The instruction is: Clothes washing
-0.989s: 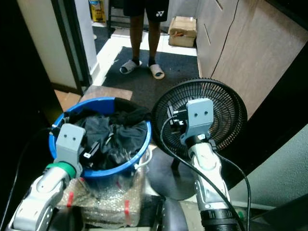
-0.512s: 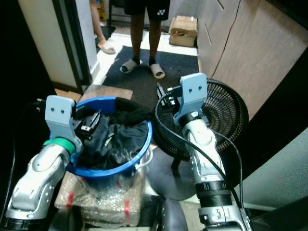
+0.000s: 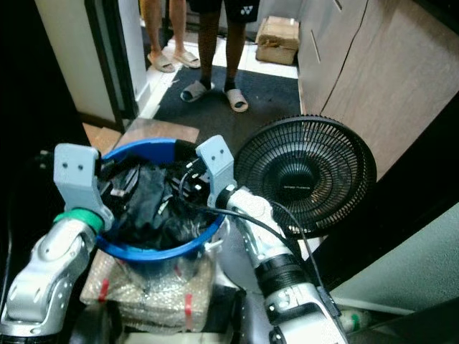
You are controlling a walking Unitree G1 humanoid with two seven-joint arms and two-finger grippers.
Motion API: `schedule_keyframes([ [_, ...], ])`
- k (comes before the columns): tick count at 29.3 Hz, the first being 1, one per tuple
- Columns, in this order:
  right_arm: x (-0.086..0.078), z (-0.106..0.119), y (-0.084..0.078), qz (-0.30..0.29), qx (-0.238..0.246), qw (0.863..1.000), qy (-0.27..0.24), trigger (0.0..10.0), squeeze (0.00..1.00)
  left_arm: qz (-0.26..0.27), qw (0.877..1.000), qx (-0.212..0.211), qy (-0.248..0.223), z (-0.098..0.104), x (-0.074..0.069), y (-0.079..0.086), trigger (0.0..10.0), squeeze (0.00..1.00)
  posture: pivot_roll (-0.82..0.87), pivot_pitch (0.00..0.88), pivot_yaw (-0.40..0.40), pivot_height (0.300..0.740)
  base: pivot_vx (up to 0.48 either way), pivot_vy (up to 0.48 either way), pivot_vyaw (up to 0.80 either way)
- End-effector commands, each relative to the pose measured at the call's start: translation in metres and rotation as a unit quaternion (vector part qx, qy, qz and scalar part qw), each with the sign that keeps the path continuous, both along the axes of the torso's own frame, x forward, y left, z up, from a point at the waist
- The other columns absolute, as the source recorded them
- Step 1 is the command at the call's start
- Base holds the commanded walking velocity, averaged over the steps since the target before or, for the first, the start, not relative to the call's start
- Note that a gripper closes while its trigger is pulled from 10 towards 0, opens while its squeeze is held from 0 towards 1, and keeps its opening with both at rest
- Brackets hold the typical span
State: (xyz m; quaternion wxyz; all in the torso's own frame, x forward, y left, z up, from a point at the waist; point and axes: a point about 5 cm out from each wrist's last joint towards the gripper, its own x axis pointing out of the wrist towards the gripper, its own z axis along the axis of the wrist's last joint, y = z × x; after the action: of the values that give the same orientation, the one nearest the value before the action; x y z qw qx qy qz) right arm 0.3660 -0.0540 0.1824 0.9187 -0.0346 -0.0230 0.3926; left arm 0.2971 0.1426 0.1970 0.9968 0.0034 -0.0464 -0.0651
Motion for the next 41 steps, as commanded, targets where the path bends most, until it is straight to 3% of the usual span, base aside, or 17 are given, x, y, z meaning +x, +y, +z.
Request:
schedule_keyframes([
  [1,0.002,-0.007,0.000,-0.005,-0.006,1.000,0.027,10.0,0.00,0.002,1.000,-0.001,0.005,-0.001,-0.003,0.001,10.0,0.00,0.16,0.183,-0.054,0.550,0.000,0.000,0.00],
  [4,0.003,-0.011,0.002,-0.005,-0.018,0.999,0.035,10.0,0.00,0.002,1.000,-0.001,0.005,-0.001,-0.003,0.001,10.0,0.00,0.16,0.183,-0.054,0.550,0.000,0.000,0.00],
  [6,0.010,-0.014,-0.025,-0.024,-0.128,0.991,0.030,10.0,0.00,0.004,1.000,-0.006,0.011,-0.004,-0.005,-0.001,10.0,0.00,0.15,0.190,-0.070,0.550,0.000,0.000,0.00],
  [7,0.010,-0.014,-0.025,-0.024,-0.128,0.991,0.030,10.0,0.00,0.004,1.000,-0.006,0.011,-0.004,-0.005,-0.001,10.0,0.00,0.15,0.190,-0.070,0.550,0.000,0.000,0.00],
  [8,0.012,-0.015,-0.038,-0.034,-0.156,0.986,0.035,10.0,0.00,0.003,1.000,-0.008,0.014,-0.006,-0.006,-0.002,10.0,0.00,0.12,0.191,-0.071,0.550,0.000,0.000,0.00],
  [9,0.012,-0.015,-0.038,-0.034,-0.156,0.986,0.035,10.0,0.00,0.003,1.000,-0.008,0.014,-0.006,-0.006,-0.002,10.0,0.00,0.12,0.191,-0.071,0.550,0.000,0.000,0.00],
  [10,0.013,-0.019,-0.051,-0.039,-0.179,0.982,0.054,10.0,0.00,0.000,1.000,-0.010,0.018,-0.007,-0.006,-0.005,10.0,0.00,0.10,0.191,-0.070,0.550,0.000,0.000,0.00],
  [12,0.012,-0.026,-0.059,-0.033,-0.201,0.977,0.070,10.0,0.00,-0.004,1.000,-0.011,0.020,-0.008,-0.005,-0.007,10.0,0.00,0.09,0.192,-0.068,0.550,0.000,0.000,0.00],
  [14,0.012,-0.026,-0.059,-0.033,-0.201,0.977,0.070,10.0,0.00,-0.004,1.000,-0.011,0.020,-0.008,-0.005,-0.007,10.0,0.00,0.09,0.192,-0.068,0.550,0.000,0.000,0.00],
  [19,0.008,-0.044,-0.076,-0.011,-0.255,0.962,0.096,10.0,0.00,-0.007,1.000,-0.013,0.026,-0.008,-0.003,-0.010,10.0,0.00,0.09,0.201,-0.063,0.550,0.000,0.000,0.00],
  [24,0.009,-0.032,-0.052,0.047,-0.206,0.975,0.064,10.0,0.00,0.000,0.999,-0.007,0.034,-0.010,-0.007,-0.006,10.0,0.00,0.12,0.218,-0.053,0.550,0.000,0.000,0.00],
  [30,0.004,-0.034,-0.025,0.087,-0.191,0.975,0.069,10.0,0.00,0.004,0.999,-0.001,0.037,-0.010,-0.011,-0.003,10.0,0.00,0.15,0.234,-0.052,0.550,0.000,0.000,0.00],
  [35,0.000,-0.041,-0.019,0.101,-0.186,0.974,0.076,10.0,0.00,0.007,0.999,0.001,0.039,-0.010,-0.013,-0.002,10.0,0.00,0.16,0.237,-0.052,0.550,0.000,0.000,0.00],
  [39,-0.011,-0.071,-0.016,0.110,-0.212,0.963,0.121,10.0,0.00,0.011,0.999,0.006,0.046,-0.012,-0.016,0.001,10.0,0.00,0.16,0.242,-0.042,0.550,0.000,0.000,0.00],
  [41,-0.011,-0.071,-0.016,0.110,-0.212,0.963,0.121,10.0,0.00,0.011,0.999,0.006,0.046,-0.012,-0.016,0.001,10.0,0.00,0.16,0.242,-0.042,0.550,0.000,0.000,0.00],
])
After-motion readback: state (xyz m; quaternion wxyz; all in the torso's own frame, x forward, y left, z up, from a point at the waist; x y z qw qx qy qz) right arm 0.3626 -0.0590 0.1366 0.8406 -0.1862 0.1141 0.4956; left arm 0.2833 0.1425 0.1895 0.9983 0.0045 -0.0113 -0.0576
